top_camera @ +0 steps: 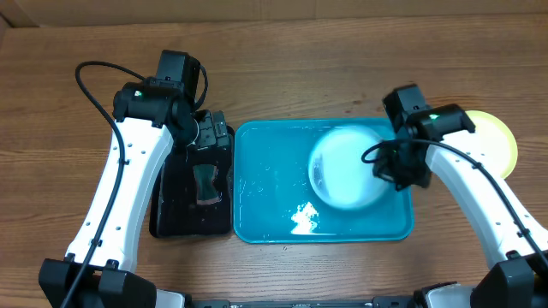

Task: Clean dirty plates on tray and stack at the side
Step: 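Lift the white plate with the right gripper and tilt it upright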

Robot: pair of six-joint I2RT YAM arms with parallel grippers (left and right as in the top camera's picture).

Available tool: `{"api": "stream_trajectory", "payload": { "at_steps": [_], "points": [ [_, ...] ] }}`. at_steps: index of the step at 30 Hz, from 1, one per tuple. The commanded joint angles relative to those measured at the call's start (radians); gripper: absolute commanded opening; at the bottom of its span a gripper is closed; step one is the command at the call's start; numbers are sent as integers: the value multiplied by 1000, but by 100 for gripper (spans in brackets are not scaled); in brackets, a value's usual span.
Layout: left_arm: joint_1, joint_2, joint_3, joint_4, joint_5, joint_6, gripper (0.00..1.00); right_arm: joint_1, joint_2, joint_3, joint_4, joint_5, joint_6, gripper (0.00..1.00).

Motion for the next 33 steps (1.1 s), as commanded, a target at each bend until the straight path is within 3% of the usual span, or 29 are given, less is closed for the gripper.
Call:
{"api": "stream_trajectory", "payload": {
  "at_steps": [1,7,13,16,20,26,33],
  "points": [
    [10,1,4,1,-13,2,100,1,-22,29,-75,-93,77,4],
    [10,1,4,-3,-13,3,100,23,-21,29,-130,-516,-132,4],
    [10,1,4,-23,-14,36,100,35,-21,29,-34,-797,-174,4],
    [10,1,4,-26,-19,40,100,35,-21,29,61,-847,-173,4],
    [10,1,4,-24,-20,40,100,35,-21,29,199,-792,-155,4],
    [10,1,4,-6,-20,40,100,35,-21,29,375,-434,-55,4],
    [10,2,4,8,-21,47,100,36,-21,29,408,-6,-89,4]
  ]
}}
